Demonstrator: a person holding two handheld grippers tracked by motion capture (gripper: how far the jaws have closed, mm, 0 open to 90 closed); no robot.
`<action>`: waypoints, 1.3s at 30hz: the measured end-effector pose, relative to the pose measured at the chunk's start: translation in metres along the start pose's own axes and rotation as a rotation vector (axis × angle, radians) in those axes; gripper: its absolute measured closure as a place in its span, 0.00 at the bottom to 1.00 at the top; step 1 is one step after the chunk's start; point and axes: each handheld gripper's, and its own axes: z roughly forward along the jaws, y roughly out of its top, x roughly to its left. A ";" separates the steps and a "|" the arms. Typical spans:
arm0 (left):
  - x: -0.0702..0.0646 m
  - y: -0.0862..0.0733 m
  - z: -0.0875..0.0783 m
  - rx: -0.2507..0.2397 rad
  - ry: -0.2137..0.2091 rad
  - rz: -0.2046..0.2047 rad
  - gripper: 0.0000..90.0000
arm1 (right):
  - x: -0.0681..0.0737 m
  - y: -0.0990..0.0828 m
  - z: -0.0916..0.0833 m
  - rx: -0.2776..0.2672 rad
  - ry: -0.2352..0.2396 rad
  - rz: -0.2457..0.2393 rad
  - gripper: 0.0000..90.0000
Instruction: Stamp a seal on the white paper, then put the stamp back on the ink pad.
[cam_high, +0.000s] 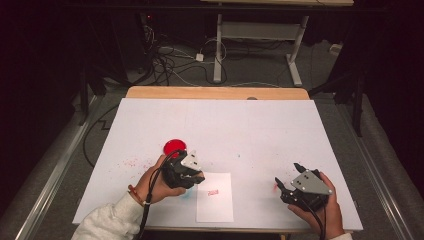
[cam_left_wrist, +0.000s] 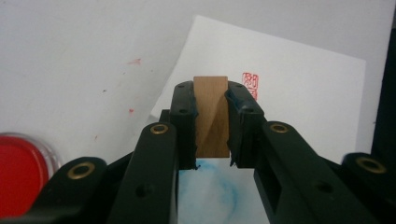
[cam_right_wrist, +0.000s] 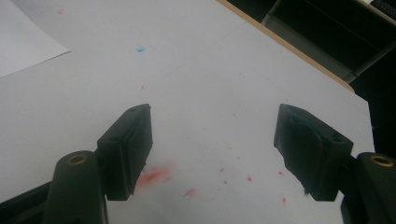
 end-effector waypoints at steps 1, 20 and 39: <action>0.001 -0.002 -0.001 -0.001 0.002 -0.006 0.82 | -0.001 0.000 0.000 -0.001 -0.001 0.000 0.32; 0.023 -0.022 -0.021 -0.029 0.066 -0.091 0.82 | 0.000 0.002 0.002 -0.011 0.004 0.001 0.32; 0.049 -0.037 -0.045 -0.075 0.132 -0.173 0.82 | 0.000 -0.001 -0.005 -0.011 -0.004 -0.002 0.32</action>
